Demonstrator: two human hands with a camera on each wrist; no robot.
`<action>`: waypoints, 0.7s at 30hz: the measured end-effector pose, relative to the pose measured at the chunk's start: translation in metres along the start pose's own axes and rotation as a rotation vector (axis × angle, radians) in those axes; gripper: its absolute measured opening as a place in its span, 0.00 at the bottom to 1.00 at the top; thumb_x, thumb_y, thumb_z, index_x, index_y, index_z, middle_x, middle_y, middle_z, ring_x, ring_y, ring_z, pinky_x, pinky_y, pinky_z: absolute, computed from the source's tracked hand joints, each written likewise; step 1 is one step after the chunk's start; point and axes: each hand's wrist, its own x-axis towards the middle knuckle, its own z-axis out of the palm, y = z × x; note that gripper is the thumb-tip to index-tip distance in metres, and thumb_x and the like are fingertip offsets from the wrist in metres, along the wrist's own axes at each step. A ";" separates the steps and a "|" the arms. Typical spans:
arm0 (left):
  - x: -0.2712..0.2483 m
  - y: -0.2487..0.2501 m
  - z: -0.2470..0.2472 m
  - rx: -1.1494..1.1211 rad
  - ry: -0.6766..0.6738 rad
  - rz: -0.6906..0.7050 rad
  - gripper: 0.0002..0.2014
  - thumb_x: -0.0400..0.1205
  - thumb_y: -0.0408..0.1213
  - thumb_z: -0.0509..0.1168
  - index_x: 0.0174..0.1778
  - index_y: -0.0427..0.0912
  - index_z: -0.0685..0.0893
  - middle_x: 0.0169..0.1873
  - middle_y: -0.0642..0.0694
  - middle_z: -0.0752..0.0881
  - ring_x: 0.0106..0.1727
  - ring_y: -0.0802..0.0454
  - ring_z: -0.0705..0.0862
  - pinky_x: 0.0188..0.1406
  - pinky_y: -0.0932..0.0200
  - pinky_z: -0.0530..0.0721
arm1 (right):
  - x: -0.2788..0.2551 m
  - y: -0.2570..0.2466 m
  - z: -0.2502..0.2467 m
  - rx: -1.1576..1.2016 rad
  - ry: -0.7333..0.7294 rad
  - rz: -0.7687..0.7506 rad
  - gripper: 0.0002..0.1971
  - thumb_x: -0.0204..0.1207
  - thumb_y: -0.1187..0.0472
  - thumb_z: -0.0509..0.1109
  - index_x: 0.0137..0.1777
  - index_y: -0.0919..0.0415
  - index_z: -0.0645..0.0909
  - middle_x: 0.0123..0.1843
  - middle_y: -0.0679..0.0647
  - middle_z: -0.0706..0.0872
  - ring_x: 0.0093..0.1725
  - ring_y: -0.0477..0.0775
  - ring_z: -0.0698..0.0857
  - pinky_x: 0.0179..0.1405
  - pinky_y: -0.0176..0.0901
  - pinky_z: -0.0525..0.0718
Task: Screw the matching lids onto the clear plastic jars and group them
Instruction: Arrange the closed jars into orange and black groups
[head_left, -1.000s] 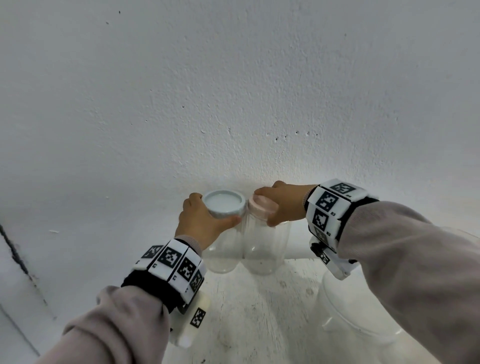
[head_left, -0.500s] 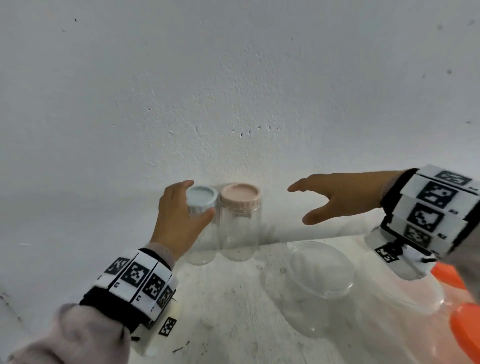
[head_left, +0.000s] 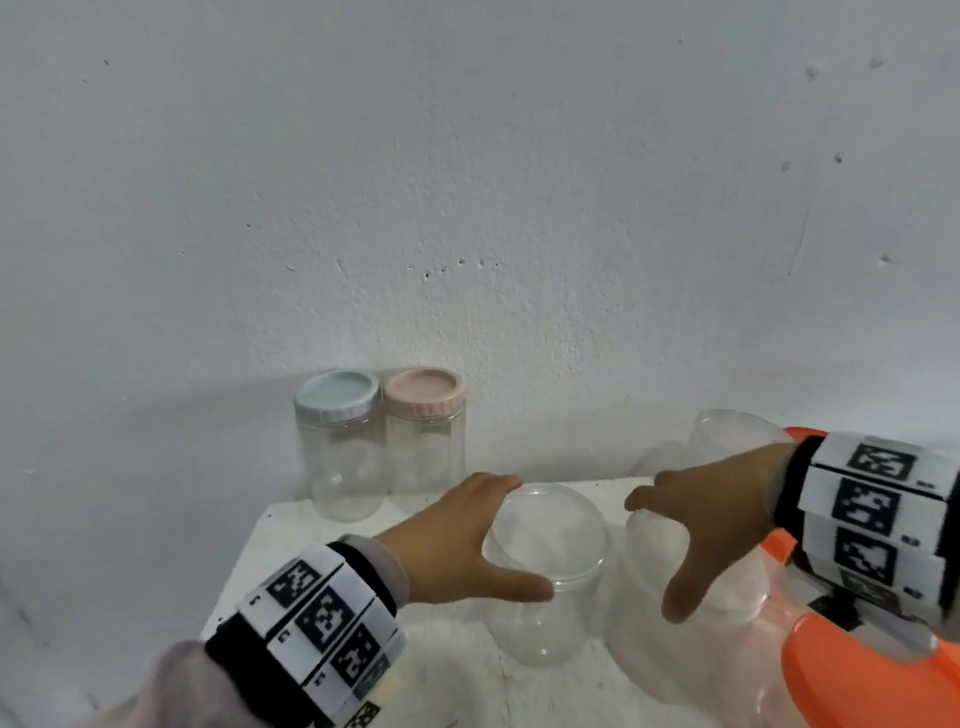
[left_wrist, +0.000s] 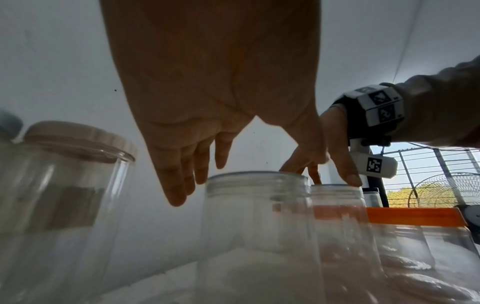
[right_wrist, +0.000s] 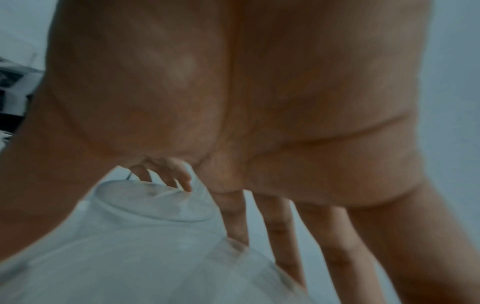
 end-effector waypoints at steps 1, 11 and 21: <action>0.002 0.003 0.004 0.001 -0.009 -0.014 0.52 0.69 0.63 0.73 0.83 0.53 0.52 0.79 0.60 0.58 0.77 0.63 0.60 0.72 0.68 0.57 | 0.001 0.001 0.003 -0.019 -0.013 -0.007 0.59 0.53 0.22 0.72 0.82 0.40 0.48 0.78 0.42 0.64 0.74 0.50 0.71 0.71 0.54 0.74; 0.028 0.018 0.006 -0.070 0.040 -0.183 0.54 0.65 0.58 0.78 0.82 0.57 0.52 0.75 0.59 0.63 0.75 0.63 0.64 0.71 0.66 0.62 | 0.023 0.022 -0.017 -0.058 0.078 -0.083 0.58 0.56 0.32 0.78 0.82 0.40 0.47 0.76 0.45 0.60 0.70 0.52 0.74 0.65 0.56 0.79; 0.098 0.016 -0.013 0.032 0.227 -0.399 0.52 0.66 0.57 0.78 0.81 0.46 0.57 0.76 0.47 0.65 0.76 0.50 0.66 0.72 0.54 0.68 | 0.084 0.036 -0.061 -0.030 0.257 -0.026 0.50 0.61 0.34 0.77 0.80 0.49 0.58 0.72 0.52 0.69 0.67 0.56 0.74 0.50 0.51 0.73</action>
